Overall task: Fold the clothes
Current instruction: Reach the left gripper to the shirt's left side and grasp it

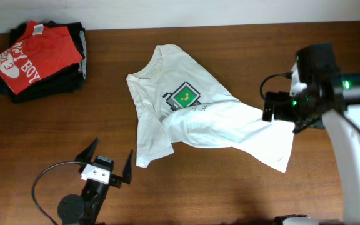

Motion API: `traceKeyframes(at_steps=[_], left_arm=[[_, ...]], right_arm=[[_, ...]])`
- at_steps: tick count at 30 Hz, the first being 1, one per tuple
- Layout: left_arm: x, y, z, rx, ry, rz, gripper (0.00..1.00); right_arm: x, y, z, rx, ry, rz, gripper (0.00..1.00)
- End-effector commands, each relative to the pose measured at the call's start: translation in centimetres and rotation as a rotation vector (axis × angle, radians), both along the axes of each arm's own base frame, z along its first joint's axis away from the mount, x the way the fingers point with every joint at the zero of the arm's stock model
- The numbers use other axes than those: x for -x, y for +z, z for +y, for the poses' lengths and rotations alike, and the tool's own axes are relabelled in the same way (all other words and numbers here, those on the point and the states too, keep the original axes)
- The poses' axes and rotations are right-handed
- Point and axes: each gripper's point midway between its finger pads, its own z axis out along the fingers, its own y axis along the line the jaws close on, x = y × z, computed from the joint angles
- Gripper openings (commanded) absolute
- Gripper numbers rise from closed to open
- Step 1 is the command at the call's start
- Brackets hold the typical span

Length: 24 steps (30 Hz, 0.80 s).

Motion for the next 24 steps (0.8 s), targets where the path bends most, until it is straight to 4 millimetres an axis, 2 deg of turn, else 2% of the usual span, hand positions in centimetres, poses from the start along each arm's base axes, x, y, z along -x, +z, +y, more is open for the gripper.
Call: traceKeyframes(at_steps=[1,2,4,6,8,12,15,16,18,20,21,23,24], left_arm=[[3.1,0.6,-5.1,0.056,-0.346,0.007,0.99],[3.3,1.6,-5.1,0.109,-0.349,0.022,0.99],[3.6,3.9,-5.1,0.108,-0.35,-0.015,0.99],[3.6,7.6,-4.9,0.106,-0.332,-0.024,0.99],[2.1,10.5,-4.8,0.137,-0.33,0.125,0.99],[-0.2,13.3,-5.2,0.174,-0.353,0.467,0.99],[-1.7,15.1,-6.1,0.216,-0.43,0.524,0.99],[-2.2,15.3,-6.2,0.22,-0.436,0.54,0.99],[-4.0,13.7,-5.3,0.209,-0.275,0.678,0.99],[-4.6,10.8,-4.4,0.049,-0.044,0.861,0.99],[-4.7,9.9,-4.4,-0.027,0.045,0.926,0.99],[-4.1,9.2,-10.5,-0.09,-0.143,0.983,0.99],[-3.6,8.4,-12.4,-0.1,-0.218,1.018,0.99]], right_arm=[[-0.1,-3.1,-0.9,-0.138,-0.036,0.154,0.99],[-0.2,-4.0,-1.5,-0.144,-0.054,0.195,0.99],[-0.5,-4.4,-1.7,-0.144,-0.056,0.197,0.99],[-1.1,-4.3,-1.8,-0.141,-0.054,0.168,0.99],[-1.3,-4.3,-1.8,-0.14,-0.054,0.158,0.99],[-1.3,-4.3,-1.8,-0.139,-0.053,0.159,0.99],[-1.2,-4.3,-1.8,-0.139,-0.046,0.161,0.99],[-1.2,-4.3,-1.8,-0.139,-0.045,0.161,0.99],[-1.3,-4.3,-1.8,-0.139,-0.045,0.158,0.99],[-1.5,-4.3,-1.8,-0.138,-0.045,0.149,0.99],[-1.6,-4.3,-1.8,-0.138,-0.045,0.145,0.99],[-1.6,-4.3,-1.8,-0.138,-0.045,0.146,0.99],[-1.6,-4.3,-1.8,-0.138,-0.044,0.147,0.99]])
